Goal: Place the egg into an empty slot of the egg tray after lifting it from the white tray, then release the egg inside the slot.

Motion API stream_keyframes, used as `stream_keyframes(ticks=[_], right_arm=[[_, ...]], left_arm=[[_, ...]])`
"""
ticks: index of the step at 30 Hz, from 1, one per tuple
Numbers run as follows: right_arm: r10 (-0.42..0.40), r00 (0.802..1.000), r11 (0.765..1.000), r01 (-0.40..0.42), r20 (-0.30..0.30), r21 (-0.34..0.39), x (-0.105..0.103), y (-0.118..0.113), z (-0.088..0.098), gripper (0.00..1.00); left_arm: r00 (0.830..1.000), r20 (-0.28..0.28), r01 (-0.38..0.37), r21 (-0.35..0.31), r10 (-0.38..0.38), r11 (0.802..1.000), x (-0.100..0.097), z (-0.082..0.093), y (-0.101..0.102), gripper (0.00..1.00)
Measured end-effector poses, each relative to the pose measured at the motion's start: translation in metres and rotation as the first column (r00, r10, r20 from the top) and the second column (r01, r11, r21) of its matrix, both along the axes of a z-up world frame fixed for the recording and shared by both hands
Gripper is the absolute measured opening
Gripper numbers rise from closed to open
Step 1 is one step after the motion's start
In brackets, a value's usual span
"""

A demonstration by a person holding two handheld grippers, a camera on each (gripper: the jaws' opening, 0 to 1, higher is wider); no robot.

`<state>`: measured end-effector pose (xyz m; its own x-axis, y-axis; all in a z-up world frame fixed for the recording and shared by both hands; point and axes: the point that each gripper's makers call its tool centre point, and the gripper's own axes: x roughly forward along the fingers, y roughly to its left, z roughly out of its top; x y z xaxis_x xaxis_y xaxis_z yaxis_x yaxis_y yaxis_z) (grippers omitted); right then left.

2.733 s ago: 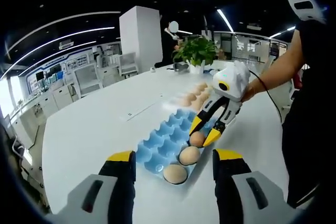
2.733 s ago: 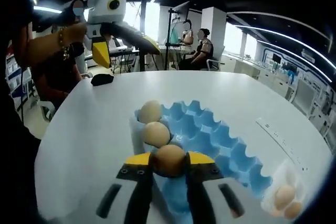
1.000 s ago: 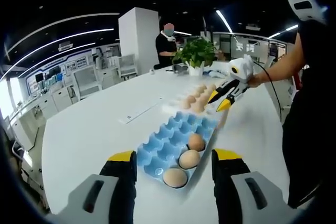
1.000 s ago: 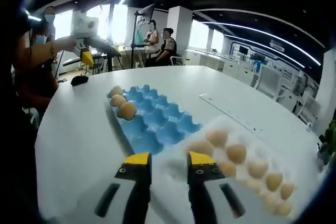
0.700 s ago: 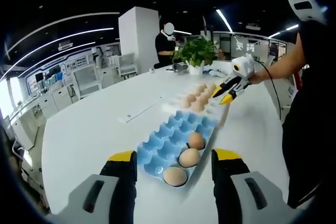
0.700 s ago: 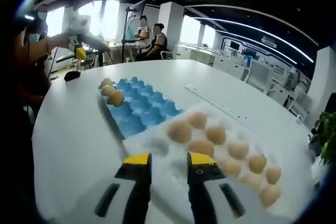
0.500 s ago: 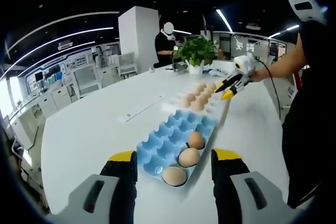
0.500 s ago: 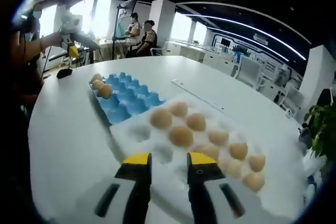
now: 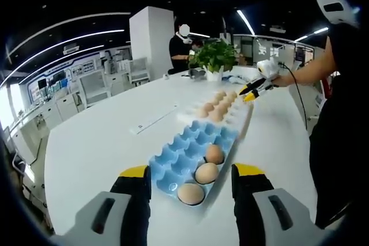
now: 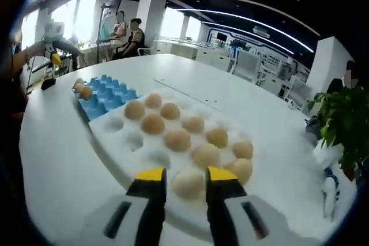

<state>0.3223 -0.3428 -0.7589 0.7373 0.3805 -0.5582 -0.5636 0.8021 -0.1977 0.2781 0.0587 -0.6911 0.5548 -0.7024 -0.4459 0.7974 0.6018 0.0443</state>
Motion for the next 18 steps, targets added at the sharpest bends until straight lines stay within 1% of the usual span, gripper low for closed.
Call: stream_keyframes(ticks=[5,9,12,13,15,18], right_arm=[[-0.009,1.000,1.000,0.009,-0.027,0.011,0.000,-0.002,-0.006,0.27],[0.002,0.998,1.000,-0.002,-0.058,-0.003,-0.001,0.000,-0.015,0.27],[0.004,0.998,1.000,-0.005,-0.062,-0.008,-0.001,-0.001,-0.018,0.28],[-0.015,0.996,1.000,0.017,-0.086,0.026,0.000,-0.002,-0.019,0.28],[-0.022,0.995,0.998,0.026,-0.096,0.049,0.002,-0.003,-0.020,0.28],[0.001,0.993,1.000,0.001,-0.117,0.021,0.002,-0.002,-0.021,0.27]], left_arm=[[1.000,-0.002,-0.002,0.003,0.002,1.000,0.000,0.000,0.001,0.57],[1.000,0.000,-0.002,0.004,0.002,1.000,0.000,0.001,0.000,0.57],[1.000,-0.002,0.000,0.005,0.000,1.000,0.000,0.000,-0.001,0.57],[1.000,-0.002,0.000,0.004,0.000,1.000,0.000,0.000,-0.001,0.57],[1.000,0.000,-0.001,0.004,0.001,1.000,0.001,0.001,0.000,0.56],[1.000,0.000,-0.003,0.005,0.003,1.000,0.001,0.001,0.000,0.56]])
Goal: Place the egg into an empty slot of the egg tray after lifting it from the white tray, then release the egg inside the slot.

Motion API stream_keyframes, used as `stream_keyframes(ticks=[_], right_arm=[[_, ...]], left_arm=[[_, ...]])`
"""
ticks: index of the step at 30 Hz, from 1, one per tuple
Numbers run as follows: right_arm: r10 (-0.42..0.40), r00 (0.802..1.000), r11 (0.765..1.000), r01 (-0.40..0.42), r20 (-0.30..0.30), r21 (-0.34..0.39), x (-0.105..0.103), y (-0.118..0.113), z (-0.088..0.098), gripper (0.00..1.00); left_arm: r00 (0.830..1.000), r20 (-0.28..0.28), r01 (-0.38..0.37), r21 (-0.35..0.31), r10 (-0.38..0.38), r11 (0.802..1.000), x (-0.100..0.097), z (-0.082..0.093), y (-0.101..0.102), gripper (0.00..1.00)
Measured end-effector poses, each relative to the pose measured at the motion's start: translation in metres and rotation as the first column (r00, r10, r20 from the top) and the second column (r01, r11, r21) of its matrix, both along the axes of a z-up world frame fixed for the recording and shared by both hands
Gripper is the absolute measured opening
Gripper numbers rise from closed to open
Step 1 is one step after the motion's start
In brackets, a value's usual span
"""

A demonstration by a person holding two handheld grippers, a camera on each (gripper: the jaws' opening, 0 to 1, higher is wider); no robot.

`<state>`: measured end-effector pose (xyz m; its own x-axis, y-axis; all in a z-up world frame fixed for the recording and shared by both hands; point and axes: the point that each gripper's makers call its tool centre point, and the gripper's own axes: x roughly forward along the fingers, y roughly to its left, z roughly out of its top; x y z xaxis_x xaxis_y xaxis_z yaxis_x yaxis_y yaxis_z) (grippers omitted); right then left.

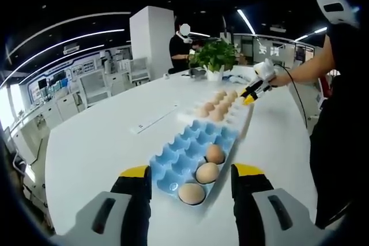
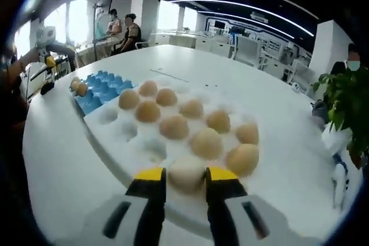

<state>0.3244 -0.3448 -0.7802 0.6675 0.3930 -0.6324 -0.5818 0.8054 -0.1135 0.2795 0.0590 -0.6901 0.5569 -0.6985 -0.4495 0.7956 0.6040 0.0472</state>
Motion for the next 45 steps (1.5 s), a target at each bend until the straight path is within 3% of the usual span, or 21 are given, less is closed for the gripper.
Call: stream_keyframes(ticks=[11,14,20,22,28,38,45], right_arm=[[0.099,0.988,0.993,-0.106,-0.118,-0.059,0.003,0.003,-0.007,0.28],[0.099,0.987,0.991,-0.109,-0.124,-0.075,0.002,0.003,-0.007,0.26],[0.039,0.995,0.998,-0.043,-0.088,-0.046,-0.002,0.001,-0.002,0.24],[0.063,0.997,0.995,-0.067,-0.054,-0.074,0.000,0.000,0.002,0.24],[0.069,0.998,0.995,-0.069,-0.004,-0.067,-0.001,0.000,0.019,0.24],[0.111,0.993,0.992,-0.108,0.035,-0.069,-0.006,0.012,0.041,0.24],[0.145,0.989,0.986,-0.141,0.036,-0.093,-0.008,0.018,0.042,0.24]], left_arm=[[1.000,0.005,-0.007,0.003,0.007,1.000,0.000,0.002,0.002,0.56],[1.000,0.008,-0.011,0.002,0.011,1.000,0.000,0.003,0.004,0.55],[1.000,0.007,-0.011,0.003,0.011,1.000,0.000,0.002,0.002,0.55],[1.000,0.006,-0.008,0.003,0.008,1.000,0.000,0.002,0.001,0.55],[1.000,0.003,-0.005,0.004,0.005,1.000,0.002,0.000,0.001,0.55],[1.000,0.001,-0.002,0.005,0.002,1.000,0.001,0.000,0.001,0.55],[1.000,0.001,-0.002,0.005,0.002,1.000,0.001,0.000,0.001,0.55]])
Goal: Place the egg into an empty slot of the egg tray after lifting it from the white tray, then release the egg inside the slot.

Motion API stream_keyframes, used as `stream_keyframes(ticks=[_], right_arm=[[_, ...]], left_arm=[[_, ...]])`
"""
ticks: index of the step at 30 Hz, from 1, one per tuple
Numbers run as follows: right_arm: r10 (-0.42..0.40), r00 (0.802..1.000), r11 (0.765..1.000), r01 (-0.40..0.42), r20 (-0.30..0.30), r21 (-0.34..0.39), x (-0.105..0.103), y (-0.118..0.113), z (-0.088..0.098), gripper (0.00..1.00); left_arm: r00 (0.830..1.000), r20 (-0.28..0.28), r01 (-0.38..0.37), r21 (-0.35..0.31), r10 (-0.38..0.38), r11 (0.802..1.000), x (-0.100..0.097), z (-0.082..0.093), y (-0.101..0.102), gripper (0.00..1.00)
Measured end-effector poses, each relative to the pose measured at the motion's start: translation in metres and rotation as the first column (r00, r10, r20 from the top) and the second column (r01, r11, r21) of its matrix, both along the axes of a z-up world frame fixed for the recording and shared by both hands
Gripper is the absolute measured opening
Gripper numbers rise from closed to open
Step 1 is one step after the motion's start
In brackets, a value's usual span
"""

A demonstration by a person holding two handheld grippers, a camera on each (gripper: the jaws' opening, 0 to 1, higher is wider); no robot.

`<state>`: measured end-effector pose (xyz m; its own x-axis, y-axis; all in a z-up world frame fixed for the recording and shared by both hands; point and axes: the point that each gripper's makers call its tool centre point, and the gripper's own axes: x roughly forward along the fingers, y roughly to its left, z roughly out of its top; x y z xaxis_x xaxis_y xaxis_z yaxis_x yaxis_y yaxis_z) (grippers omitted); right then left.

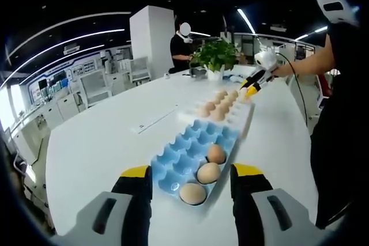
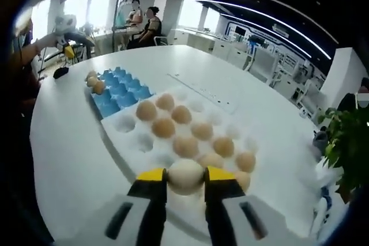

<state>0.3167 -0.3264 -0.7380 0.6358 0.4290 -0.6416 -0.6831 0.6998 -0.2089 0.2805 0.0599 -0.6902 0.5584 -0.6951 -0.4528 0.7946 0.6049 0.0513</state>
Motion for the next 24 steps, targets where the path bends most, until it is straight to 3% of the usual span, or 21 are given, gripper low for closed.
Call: stream_keyframes(ticks=[9,24], right_arm=[[0.028,1.000,1.000,-0.028,0.011,0.004,-0.001,0.012,0.006,0.24],[0.135,0.990,0.991,-0.135,0.034,0.005,0.002,0.054,0.013,0.24]], left_arm=[[1.000,0.000,0.002,-0.004,-0.002,1.000,0.000,0.000,0.000,0.55],[1.000,0.008,-0.004,0.001,0.004,1.000,0.000,0.001,0.003,0.55]])
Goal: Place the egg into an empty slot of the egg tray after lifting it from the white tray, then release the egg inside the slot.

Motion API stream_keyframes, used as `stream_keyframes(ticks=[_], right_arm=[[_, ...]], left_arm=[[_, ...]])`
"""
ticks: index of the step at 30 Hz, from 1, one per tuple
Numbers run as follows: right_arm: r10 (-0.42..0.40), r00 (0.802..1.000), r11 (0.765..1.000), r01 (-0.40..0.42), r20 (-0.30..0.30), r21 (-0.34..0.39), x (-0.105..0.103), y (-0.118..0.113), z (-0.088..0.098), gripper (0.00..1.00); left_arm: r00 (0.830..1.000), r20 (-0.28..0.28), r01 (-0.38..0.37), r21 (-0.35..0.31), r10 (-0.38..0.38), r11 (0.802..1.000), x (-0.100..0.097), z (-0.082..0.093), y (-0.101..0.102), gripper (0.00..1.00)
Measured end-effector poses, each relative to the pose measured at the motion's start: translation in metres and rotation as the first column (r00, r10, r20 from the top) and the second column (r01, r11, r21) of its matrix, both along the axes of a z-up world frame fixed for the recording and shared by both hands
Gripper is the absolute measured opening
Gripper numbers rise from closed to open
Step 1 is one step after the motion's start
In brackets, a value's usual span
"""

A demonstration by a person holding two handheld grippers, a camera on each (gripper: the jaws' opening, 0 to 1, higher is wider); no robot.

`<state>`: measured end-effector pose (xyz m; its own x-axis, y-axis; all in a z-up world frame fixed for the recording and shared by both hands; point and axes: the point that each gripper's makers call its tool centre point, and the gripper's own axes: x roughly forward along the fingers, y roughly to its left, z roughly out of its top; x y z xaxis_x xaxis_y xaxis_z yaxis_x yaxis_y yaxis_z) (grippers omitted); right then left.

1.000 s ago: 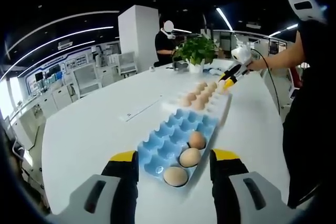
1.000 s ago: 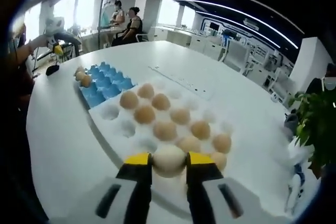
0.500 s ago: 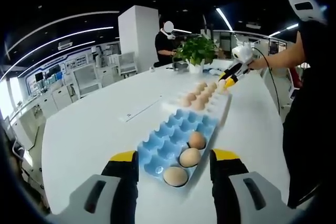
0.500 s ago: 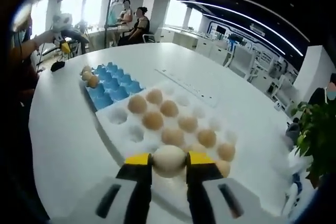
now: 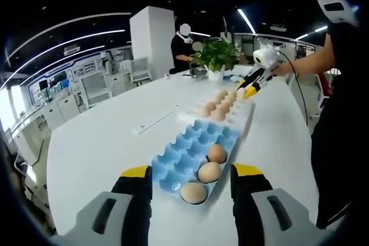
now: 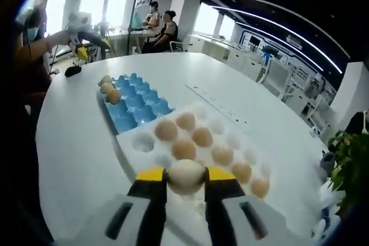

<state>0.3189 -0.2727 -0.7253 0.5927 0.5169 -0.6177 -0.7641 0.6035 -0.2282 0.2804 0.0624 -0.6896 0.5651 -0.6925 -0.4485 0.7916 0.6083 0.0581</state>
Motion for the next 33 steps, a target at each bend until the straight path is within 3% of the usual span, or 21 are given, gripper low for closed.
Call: stream_keyframes(ticks=[18,28,33], right_arm=[[0.153,0.988,0.988,-0.153,-0.007,0.025,-0.003,0.065,-0.003,0.24],[0.186,0.982,0.982,-0.186,-0.018,0.025,-0.005,0.072,-0.010,0.24],[0.212,0.977,0.977,-0.212,-0.020,0.033,-0.007,0.087,-0.011,0.24]], left_arm=[[1.000,0.001,-0.001,-0.006,0.001,1.000,0.000,0.001,0.000,0.55],[1.000,0.003,-0.004,-0.006,0.004,1.000,0.000,0.002,0.001,0.55],[1.000,0.004,0.002,-0.007,-0.002,1.000,0.001,0.002,-0.002,0.55]])
